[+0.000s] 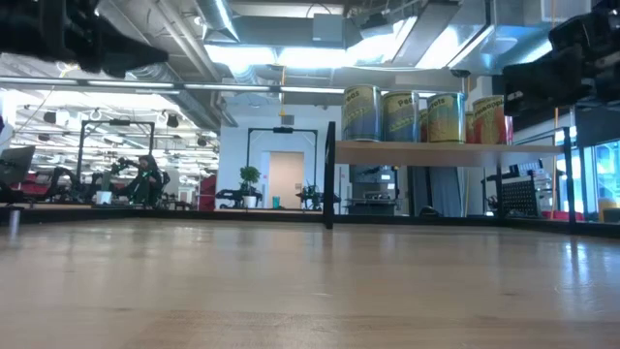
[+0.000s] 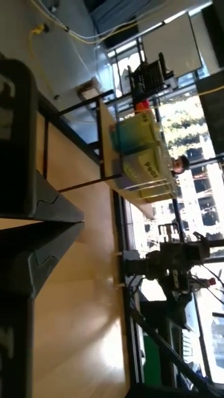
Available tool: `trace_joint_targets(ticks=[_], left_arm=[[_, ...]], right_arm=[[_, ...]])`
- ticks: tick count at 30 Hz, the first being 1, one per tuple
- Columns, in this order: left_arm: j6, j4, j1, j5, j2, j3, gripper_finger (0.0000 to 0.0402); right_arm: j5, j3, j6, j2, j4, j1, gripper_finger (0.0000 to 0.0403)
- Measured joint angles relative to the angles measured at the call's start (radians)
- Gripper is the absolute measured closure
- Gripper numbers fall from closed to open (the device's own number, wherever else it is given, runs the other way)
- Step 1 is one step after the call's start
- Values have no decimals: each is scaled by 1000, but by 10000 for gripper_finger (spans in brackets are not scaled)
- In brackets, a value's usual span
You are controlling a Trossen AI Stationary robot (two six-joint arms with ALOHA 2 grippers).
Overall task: Pick and place cans onto a shelf
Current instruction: Return to Home Position
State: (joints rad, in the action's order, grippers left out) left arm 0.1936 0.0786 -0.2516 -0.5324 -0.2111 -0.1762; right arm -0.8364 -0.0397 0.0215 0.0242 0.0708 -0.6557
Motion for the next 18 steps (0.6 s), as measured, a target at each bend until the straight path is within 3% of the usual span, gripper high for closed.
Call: trace_joint_targets(ticks=[10, 18], left_arm=[[-60, 234, 38, 135, 0, 168, 402], [-112, 222, 37, 335, 0, 168, 402]], right_arm=[[-72, 33, 0, -1, 2, 182, 397], [-95, 33, 38, -1, -3, 324, 397]])
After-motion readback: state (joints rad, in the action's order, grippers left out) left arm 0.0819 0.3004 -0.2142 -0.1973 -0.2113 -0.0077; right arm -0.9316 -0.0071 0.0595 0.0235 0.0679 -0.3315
